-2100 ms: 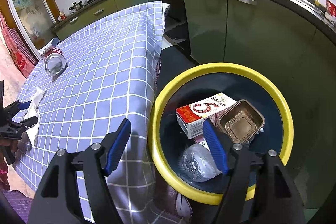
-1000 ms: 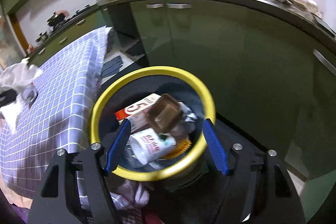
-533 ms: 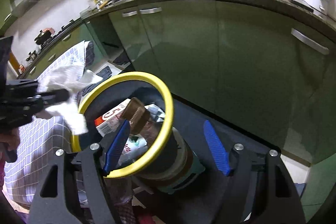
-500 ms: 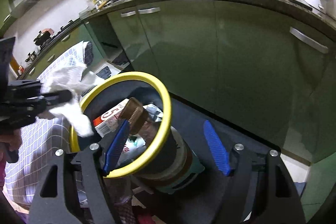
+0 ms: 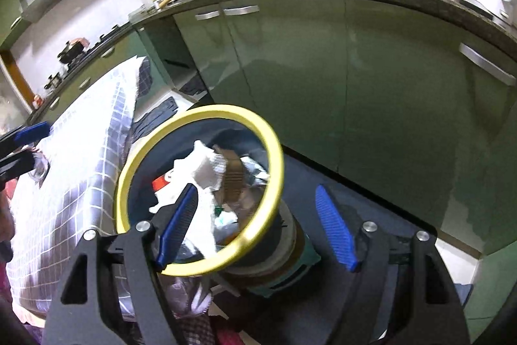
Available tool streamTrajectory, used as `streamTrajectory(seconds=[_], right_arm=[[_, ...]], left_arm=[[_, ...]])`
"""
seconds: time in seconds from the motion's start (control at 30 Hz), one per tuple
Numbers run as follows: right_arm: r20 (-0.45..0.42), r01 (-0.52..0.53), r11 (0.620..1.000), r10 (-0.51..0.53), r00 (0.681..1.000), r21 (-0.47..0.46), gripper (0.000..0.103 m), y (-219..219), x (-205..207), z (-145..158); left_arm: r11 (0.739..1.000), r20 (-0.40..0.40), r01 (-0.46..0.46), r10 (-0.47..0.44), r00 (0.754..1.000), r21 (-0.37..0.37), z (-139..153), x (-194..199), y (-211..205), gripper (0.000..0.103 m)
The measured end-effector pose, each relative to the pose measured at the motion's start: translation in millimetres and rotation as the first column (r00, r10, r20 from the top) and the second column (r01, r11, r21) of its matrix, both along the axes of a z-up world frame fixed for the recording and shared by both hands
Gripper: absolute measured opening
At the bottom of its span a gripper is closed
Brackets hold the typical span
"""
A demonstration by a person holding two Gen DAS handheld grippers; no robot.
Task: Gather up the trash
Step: 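Carry the tissue over the yellow bin and open the left gripper, then grasp the white toothpaste tube beside the red can with the right gripper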
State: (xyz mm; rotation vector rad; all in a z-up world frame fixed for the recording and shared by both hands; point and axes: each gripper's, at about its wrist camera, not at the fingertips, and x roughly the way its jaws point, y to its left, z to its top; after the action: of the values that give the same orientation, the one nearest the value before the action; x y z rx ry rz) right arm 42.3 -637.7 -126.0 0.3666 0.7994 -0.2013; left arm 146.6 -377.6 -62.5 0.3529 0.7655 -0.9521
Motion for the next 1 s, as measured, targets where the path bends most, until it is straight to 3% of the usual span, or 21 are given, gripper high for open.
streamTrajectory(seconds=[0.17,0.23,0.37,0.5,0.6,0.73,0.9,0.93,1.0], right_arm=[[-0.013,-0.09,0.996,0.09,0.996,-0.028,0.071,30,21,5],[-0.014,-0.139,0.989,0.138,0.99,-0.047,0.072,47,33,11],[-0.009,-0.259,0.964,0.259,0.966,-0.06,0.073,86,57,23],[-0.003,-0.392,0.917,0.393,0.92,-0.078,0.073,134,87,39],[0.008,-0.502,0.862,0.504,0.864,-0.071,0.073,177,110,52],[0.015,-0.681,0.731,0.682,0.731,-0.043,0.073,244,143,67],[0.027,-0.8,0.599,0.801,0.598,-0.035,0.073,310,178,84],[0.035,-0.827,0.56,0.828,0.559,-0.043,0.073,326,187,89],[0.028,-0.85,0.524,0.852,0.523,-0.053,0.073,346,203,96]], left_arm=[[0.989,0.065,-0.148,0.148,0.987,-0.009,14,-20,88,0.091],[0.972,0.087,-0.233,0.232,0.969,-0.003,17,-27,127,0.092],[0.916,0.124,-0.401,0.4,0.908,-0.019,18,-38,200,0.094],[0.836,0.131,-0.549,0.545,0.828,-0.009,8,-50,267,0.097],[0.771,0.17,-0.636,0.624,0.763,0.021,-1,-57,304,0.097],[0.726,0.152,-0.688,0.679,0.718,0.009,-8,-66,337,0.097],[0.705,0.119,-0.709,0.706,0.698,-0.023,-15,-74,358,0.097],[0.704,0.111,-0.71,0.708,0.698,-0.026,-16,-74,362,0.097],[0.701,0.106,-0.712,0.71,0.696,-0.024,-19,-80,365,0.097]])
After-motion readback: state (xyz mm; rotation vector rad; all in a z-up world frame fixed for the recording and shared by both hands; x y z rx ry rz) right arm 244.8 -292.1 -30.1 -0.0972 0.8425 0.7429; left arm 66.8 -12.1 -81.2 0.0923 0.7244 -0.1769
